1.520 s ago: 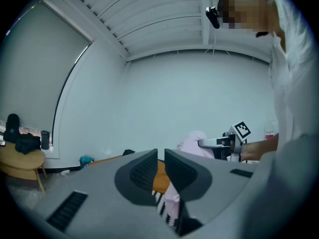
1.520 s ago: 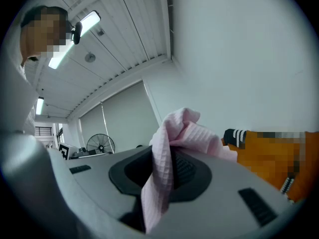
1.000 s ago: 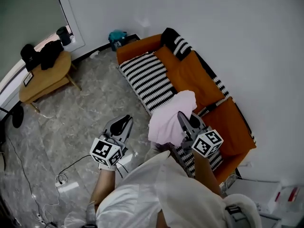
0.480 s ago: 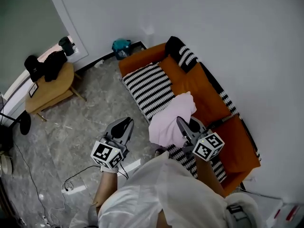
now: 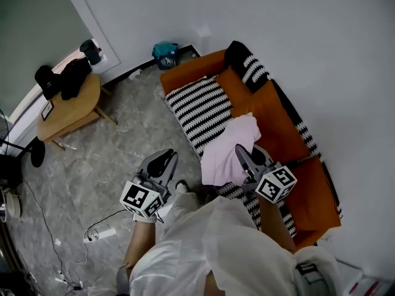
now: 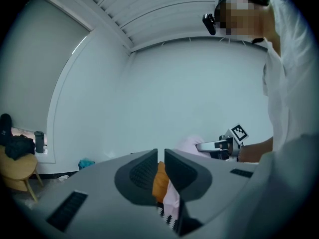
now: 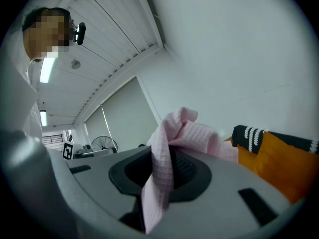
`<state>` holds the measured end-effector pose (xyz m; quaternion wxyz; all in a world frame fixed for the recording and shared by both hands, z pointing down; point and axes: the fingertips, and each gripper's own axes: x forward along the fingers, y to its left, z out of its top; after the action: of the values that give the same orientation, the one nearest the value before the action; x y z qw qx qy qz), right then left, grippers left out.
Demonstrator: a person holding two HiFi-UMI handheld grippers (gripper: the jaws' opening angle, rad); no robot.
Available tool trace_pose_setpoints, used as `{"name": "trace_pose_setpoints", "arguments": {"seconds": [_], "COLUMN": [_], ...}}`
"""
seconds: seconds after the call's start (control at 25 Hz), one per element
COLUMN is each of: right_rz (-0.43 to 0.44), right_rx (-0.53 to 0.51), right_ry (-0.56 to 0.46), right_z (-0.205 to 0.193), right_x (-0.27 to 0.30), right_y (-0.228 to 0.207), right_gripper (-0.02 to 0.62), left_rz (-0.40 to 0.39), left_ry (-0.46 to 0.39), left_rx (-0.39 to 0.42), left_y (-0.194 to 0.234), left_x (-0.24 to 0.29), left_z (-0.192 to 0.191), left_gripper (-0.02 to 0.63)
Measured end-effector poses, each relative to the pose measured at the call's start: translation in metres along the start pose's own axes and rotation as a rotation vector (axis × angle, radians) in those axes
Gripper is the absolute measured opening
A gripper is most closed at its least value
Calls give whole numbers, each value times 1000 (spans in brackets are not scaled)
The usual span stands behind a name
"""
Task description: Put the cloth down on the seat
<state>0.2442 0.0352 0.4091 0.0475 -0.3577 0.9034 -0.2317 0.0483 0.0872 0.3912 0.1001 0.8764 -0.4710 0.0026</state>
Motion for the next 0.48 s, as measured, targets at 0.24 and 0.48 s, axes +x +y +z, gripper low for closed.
{"name": "trace_pose_setpoints", "arguments": {"seconds": [0.24,0.48], "right_rz": [-27,-83], "right_rx": [-8,-24], "right_ry": [40,76], "right_z": [2,7], "right_x": [53,120], "right_y": [-20,-50], "right_gripper": [86,86], "left_rz": [18,-18], "left_ry": [1,-7], "left_rx": [-21,-21], "left_y": [53,122], "left_x": [17,51], "left_z": [4,16], "left_gripper": [54,54]}}
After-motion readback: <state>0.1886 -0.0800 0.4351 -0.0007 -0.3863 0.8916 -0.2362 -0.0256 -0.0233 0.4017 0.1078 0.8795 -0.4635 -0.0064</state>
